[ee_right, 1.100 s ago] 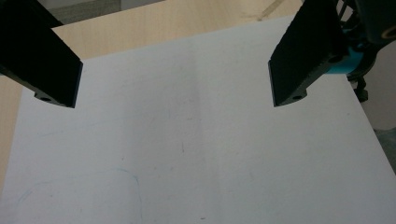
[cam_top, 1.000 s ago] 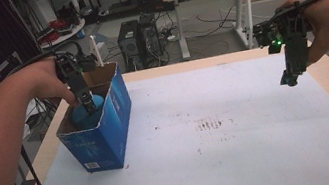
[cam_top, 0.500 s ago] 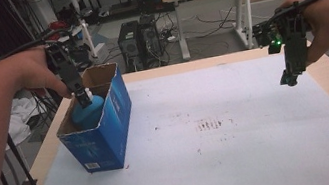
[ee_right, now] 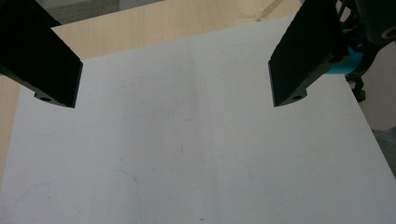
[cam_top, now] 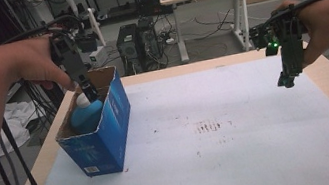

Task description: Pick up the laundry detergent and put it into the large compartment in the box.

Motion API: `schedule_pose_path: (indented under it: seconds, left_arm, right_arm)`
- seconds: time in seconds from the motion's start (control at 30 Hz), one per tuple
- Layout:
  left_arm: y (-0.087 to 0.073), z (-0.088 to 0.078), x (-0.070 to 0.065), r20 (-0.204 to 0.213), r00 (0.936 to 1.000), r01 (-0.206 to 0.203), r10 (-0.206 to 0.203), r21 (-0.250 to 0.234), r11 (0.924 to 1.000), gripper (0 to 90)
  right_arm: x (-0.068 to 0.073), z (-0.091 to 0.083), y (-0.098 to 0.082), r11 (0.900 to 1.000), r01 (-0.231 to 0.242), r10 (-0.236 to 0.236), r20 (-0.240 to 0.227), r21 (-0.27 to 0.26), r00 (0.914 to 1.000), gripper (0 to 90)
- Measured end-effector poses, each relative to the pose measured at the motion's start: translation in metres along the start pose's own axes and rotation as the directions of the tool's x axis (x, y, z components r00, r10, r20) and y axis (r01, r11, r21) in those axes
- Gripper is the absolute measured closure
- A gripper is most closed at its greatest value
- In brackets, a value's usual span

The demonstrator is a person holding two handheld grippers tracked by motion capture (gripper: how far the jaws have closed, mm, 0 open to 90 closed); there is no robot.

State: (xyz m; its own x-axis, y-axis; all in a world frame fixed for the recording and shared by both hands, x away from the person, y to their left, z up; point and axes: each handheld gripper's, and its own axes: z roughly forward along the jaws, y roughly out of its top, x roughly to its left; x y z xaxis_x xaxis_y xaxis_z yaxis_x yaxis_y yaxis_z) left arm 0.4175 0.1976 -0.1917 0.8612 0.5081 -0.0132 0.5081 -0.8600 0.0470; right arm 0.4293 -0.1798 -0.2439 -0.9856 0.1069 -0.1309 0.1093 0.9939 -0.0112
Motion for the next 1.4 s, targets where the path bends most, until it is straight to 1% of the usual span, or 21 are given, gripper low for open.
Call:
schedule_pose_path:
  seconds: [0.03, 0.07, 0.17, 0.23, 0.27, 0.33, 0.5, 0.6, 0.63, 0.67, 0.7, 0.73, 0.77, 0.8, 0.93, 1.0, 1.03, 1.1, 1.2, 1.37, 1.4]
  left_arm:
    - [0.004, 0.0, -0.004, -0.002, 0.9999, -0.016, 0.016, -0.005, 0.9999, 4.4]
    - [0.008, 0.0, -0.009, -0.007, 0.9989, -0.046, 0.045, -0.008, 0.9989, 3.2]
    - [0.022, 0.0, -0.022, -0.009, 0.9936, -0.112, 0.112, -0.017, 0.9935, 1.6]
    - [0.031, 0.002, -0.03, -0.002, 0.9862, -0.165, 0.165, -0.015, 0.9861, 1.7]
    - [0.035, 0.004, -0.034, 0.002, 0.984, -0.178, 0.178, -0.014, 0.9839, 1.7]
    - [0.043, 0.009, -0.041, 0.008, 0.976, -0.218, 0.218, 0.007, 0.976, 1.7]
    - [0.06, 0.022, -0.051, 0.009, 0.9648, -0.263, 0.263, 0.056, 0.9632, 1.7]
    - [0.067, 0.027, -0.054, -0.009, 0.9566, -0.29, 0.291, 0.07, 0.9545, 1.7]
    - [0.068, 0.029, -0.054, -0.014, 0.9557, -0.292, 0.294, 0.075, 0.9534, 1.7]
    - [0.07, 0.03, -0.054, -0.013, 0.9562, -0.29, 0.292, 0.083, 0.9533, 1.7]
    - [0.072, 0.031, -0.053, -0.01, 0.9576, -0.286, 0.288, 0.091, 0.954, 1.7]
    - [0.073, 0.032, -0.052, -0.008, 0.9584, -0.283, 0.285, 0.098, 0.954, 1.7]
    - [0.074, 0.034, -0.052, -0.012, 0.9581, -0.284, 0.286, 0.099, 0.9538, 1.8]
    - [0.075, 0.035, -0.051, -0.018, 0.9565, -0.288, 0.291, 0.099, 0.9525, 1.7]
    - [0.078, 0.038, -0.049, -0.02, 0.9525, -0.3, 0.304, 0.099, 0.9486, 1.7]
    - [0.078, 0.039, -0.048, -0.02, 0.9518, -0.303, 0.306, 0.091, 0.9486, 1.7]
    - [0.079, 0.039, -0.048, -0.022, 0.9494, -0.31, 0.313, 0.088, 0.9466, 1.7]
    - [0.079, 0.041, -0.047, -0.019, 0.9486, -0.314, 0.316, 0.079, 0.9462, 1.7]
    - [0.08, 0.044, -0.046, -0.015, 0.9454, -0.323, 0.325, 0.089, 0.9422, 1.7]
    - [0.082, 0.045, -0.046, -0.011, 0.9454, -0.324, 0.326, 0.085, 0.9423, 1.7]
    - [0.082, 0.045, -0.046, -0.011, 0.9456, -0.323, 0.325, 0.082, 0.9427, 1.7]
  right_arm:
    - [0.0, 0.0, 0.0, 1.0, -0.002, 0.002, -0.001, 0.0, 1.0, 1.9]
    - [0.0, 0.0, 0.0, 1.0, -0.007, 0.007, -0.002, 0.001, 1.0, 1.9]
    - [0.0, 0.001, -0.001, 1.0, -0.004, 0.004, -0.002, 0.003, 1.0, 1.9]
    - [0.0, 0.001, 0.0, 1.0, -0.002, 0.002, -0.003, 0.002, 1.0, 1.9]
    - [0.0, 0.001, 0.0, 1.0, -0.001, 0.001, -0.003, 0.002, 1.0, 1.9]
    - [0.001, 0.001, 0.001, 1.0, -0.001, 0.001, -0.003, 0.004, 1.0, 1.9]
    - [0.001, 0.002, 0.003, 1.0, -0.001, 0.001, -0.006, 0.011, 1.0, 1.9]
    - [0.002, 0.003, 0.005, 1.0, -0.001, 0.001, -0.011, 0.014, 0.9999, 1.9]
    - [0.003, 0.003, 0.006, 1.0, -0.003, 0.003, -0.011, 0.017, 0.9999, 1.9]
    - [0.004, 0.003, 0.007, 1.0, -0.007, 0.007, -0.012, 0.015, 0.9999, 1.9]
    - [0.004, 0.003, 0.008, 1.0, 0.006, -0.005, -0.014, 0.018, 0.9999, 1.9]
    - [0.005, 0.003, 0.008, 1.0, -0.003, 0.003, -0.014, 0.022, 0.9999, 1.9]
    - [0.005, 0.003, 0.009, 1.0, 0.011, -0.011, -0.016, 0.021, 0.9998, 1.9]
    - [0.007, 0.003, 0.01, 1.0, -0.005, 0.006, -0.016, 0.024, 0.9999, 1.9]
    - [0.007, 0.002, 0.011, 1.0, -0.005, 0.005, -0.017, 0.011, 0.9998, 1.9]
    - [0.006, 0.003, 0.011, 1.0, 0.006, -0.006, -0.017, 0.014, 0.9998, 1.9]
    - [0.006, 0.003, 0.011, 1.0, 0.0, 0.001, -0.018, 0.015, 0.9998, 1.9]
    - [0.005, 0.003, 0.011, 1.0, -0.002, 0.002, -0.019, 0.019, 0.9998, 1.9]
    - [0.004, 0.004, 0.011, 1.0, -0.006, 0.007, -0.021, 0.019, 0.9998, 1.9]
    - [0.004, 0.004, 0.01, 1.0, -0.008, 0.008, -0.024, 0.022, 0.9997, 1.9]
    - [0.004, 0.004, 0.009, 1.0, 0.001, 0.0, -0.025, 0.023, 0.9997, 1.9]
